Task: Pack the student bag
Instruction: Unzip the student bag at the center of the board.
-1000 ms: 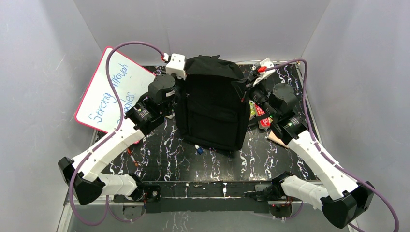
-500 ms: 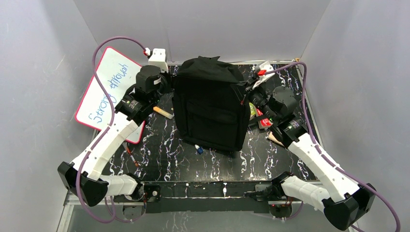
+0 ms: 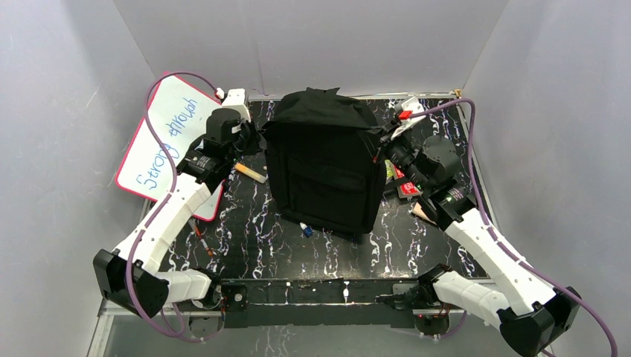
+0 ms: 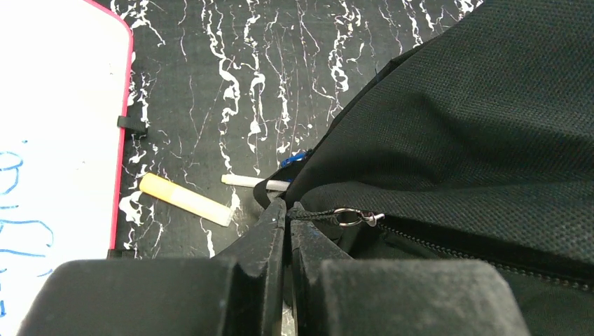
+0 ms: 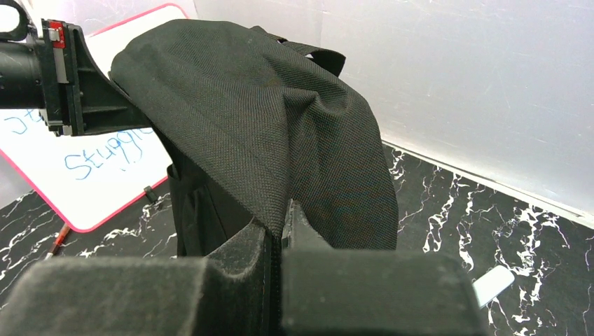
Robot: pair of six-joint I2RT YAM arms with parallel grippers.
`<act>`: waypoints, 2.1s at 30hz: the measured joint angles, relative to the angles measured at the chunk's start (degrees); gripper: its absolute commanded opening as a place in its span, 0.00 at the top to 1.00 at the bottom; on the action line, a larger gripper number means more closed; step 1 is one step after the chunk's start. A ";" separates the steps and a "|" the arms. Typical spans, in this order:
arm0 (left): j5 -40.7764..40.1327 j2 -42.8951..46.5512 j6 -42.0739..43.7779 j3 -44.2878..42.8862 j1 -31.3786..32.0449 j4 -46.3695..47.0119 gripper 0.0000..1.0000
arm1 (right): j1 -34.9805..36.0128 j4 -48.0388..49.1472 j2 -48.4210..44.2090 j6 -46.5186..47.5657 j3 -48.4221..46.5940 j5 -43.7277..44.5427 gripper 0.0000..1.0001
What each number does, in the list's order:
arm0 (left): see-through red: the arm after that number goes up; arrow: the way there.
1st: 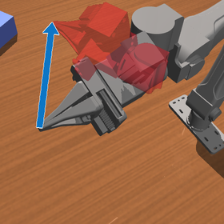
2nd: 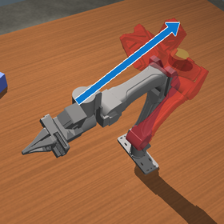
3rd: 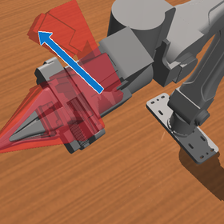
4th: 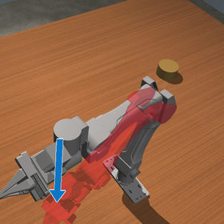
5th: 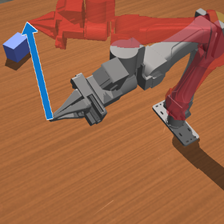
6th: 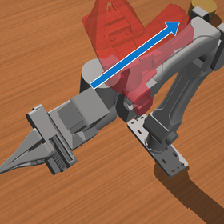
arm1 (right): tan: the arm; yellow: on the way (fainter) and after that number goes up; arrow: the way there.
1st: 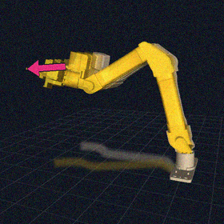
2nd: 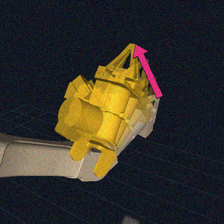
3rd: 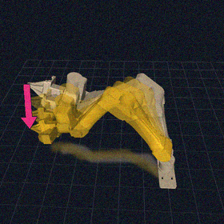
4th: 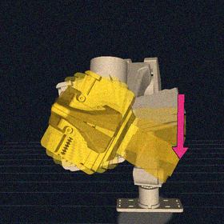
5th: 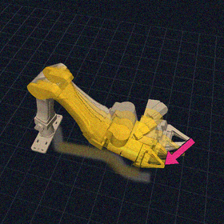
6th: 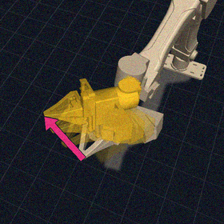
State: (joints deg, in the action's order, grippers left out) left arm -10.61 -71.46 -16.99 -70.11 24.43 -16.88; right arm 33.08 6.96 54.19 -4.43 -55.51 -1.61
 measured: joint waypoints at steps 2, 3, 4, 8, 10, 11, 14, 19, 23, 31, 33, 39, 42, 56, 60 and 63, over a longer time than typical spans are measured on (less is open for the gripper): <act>0.59 0.28 -0.28 0.17 -0.46 -0.55 1.00 | 0.00 -0.11 -0.28 0.17 0.11 0.00 1.00; 0.81 0.50 -0.44 0.17 -0.55 -0.61 1.00 | 0.02 -0.13 -0.37 0.22 0.11 0.00 1.00; 1.05 0.72 -0.61 0.17 -0.61 -0.74 1.00 | 0.02 -0.22 -0.50 0.22 0.11 0.02 1.00; 2.16 2.12 -1.51 1.07 -0.74 -1.07 1.00 | 0.02 -0.66 -1.01 0.20 0.17 0.13 1.00; 2.80 3.02 -2.21 2.49 -0.74 -1.11 1.00 | 0.02 -0.74 -1.31 0.17 0.46 0.20 1.00; 3.10 3.48 -2.69 3.39 -0.76 -1.09 1.00 | 0.02 -0.72 -1.55 0.17 0.72 0.31 1.00; 4.09 4.35 -3.91 5.81 -0.83 -0.85 1.00 | 0.02 -0.83 -1.88 0.15 1.03 0.39 1.00; 5.73 5.68 -5.68 9.20 -1.07 -0.04 1.00 | 0.02 -0.87 -1.99 0.15 1.03 0.42 1.00; 7.08 6.40 -6.95 10.51 -1.44 0.59 1.00 | 0.02 -0.87 -1.99 0.15 1.03 0.70 1.00; 11.08 7.28 -9.33 15.37 -1.62 2.56 1.00 | 0.02 -0.96 -2.01 0.15 1.05 1.18 1.00; 12.11 7.52 -9.99 16.46 -1.64 3.23 1.00 | 0.02 -1.01 -2.03 0.15 1.05 1.16 1.00; 14.21 7.58 -10.80 17.27 -1.86 3.63 1.00 | -0.02 -1.07 -2.05 0.15 1.05 1.01 0.98; 14.56 7.72 -10.75 17.22 -2.03 3.54 1.00 | -0.07 -1.07 -2.05 0.44 1.05 0.50 0.80; 14.99 7.15 -7.82 4.26 -2.84 1.03 1.00 | -1.14 -1.38 -5.81 16.24 -1.77 -11.45 0.37; 16.28 7.13 -6.58 4.13 -2.84 2.05 1.00 | -1.14 -2.62 -5.95 22.25 -4.63 -17.14 0.33; 17.73 7.13 -5.81 4.13 -2.84 3.26 1.00 | -1.14 -4.50 -4.55 26.12 -7.61 -21.51 0.32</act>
State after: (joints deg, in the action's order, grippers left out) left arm 7.11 -64.34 -22.81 -65.98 21.58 -13.63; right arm 31.94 2.46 49.65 21.69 -63.11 -23.11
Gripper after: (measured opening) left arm 0.014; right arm 0.671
